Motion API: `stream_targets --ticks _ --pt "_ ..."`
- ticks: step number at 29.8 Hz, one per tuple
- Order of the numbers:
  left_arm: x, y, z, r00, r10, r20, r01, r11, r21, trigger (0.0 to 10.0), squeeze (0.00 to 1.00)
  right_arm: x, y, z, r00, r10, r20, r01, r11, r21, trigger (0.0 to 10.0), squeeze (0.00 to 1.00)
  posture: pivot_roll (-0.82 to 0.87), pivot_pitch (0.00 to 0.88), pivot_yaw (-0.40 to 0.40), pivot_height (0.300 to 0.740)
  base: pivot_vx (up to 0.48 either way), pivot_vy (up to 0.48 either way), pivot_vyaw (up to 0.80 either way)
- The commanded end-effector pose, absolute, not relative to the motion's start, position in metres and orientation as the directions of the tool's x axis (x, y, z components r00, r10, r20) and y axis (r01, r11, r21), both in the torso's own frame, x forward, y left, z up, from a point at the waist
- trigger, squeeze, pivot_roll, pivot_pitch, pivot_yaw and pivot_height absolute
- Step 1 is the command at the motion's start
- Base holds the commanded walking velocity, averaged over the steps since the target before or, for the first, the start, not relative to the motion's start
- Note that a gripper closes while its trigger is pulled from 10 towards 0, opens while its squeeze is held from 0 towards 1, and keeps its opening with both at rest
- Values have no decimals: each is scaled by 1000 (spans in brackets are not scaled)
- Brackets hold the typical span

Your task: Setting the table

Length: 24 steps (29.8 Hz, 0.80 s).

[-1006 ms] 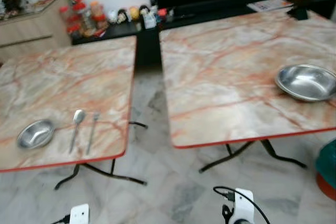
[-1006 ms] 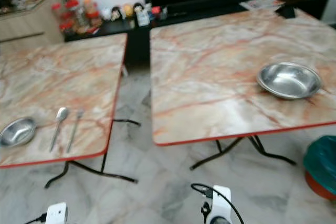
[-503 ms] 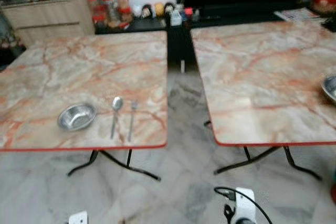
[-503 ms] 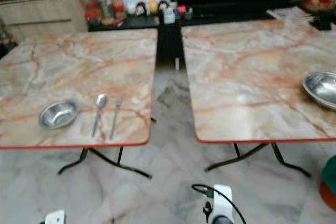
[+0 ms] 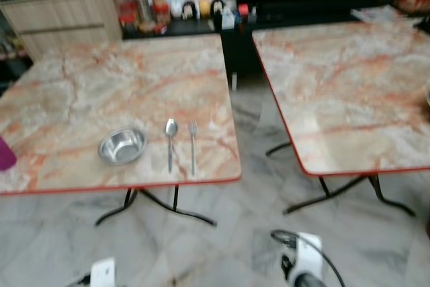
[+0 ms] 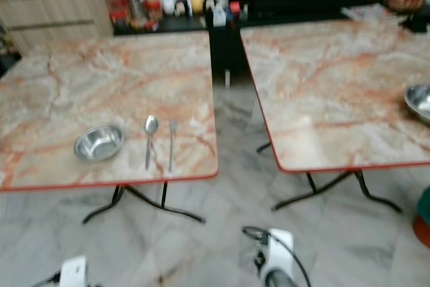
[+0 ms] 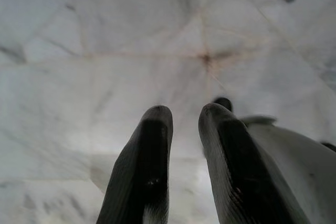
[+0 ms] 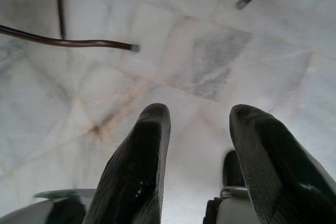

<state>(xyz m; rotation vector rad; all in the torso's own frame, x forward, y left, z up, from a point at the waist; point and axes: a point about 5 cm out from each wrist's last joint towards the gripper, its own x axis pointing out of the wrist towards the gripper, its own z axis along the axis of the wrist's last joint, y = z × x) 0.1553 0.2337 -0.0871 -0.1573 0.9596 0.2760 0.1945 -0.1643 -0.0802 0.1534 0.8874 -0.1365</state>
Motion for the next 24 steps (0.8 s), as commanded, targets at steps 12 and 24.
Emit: stream_targets --ticks 12,24 --pt "153 234 -88 534 166 -829 -312 950 -11 10000 0 194 -171 -79 635 -70 -769 178 982 58 10000 0 107 0 88 740 0 342 289" --pt "153 237 -87 535 171 -827 -311 951 -5 10000 0 197 -168 -78 645 -64 -761 181 981 71 10000 0 117 0 96 740 0 354 34"
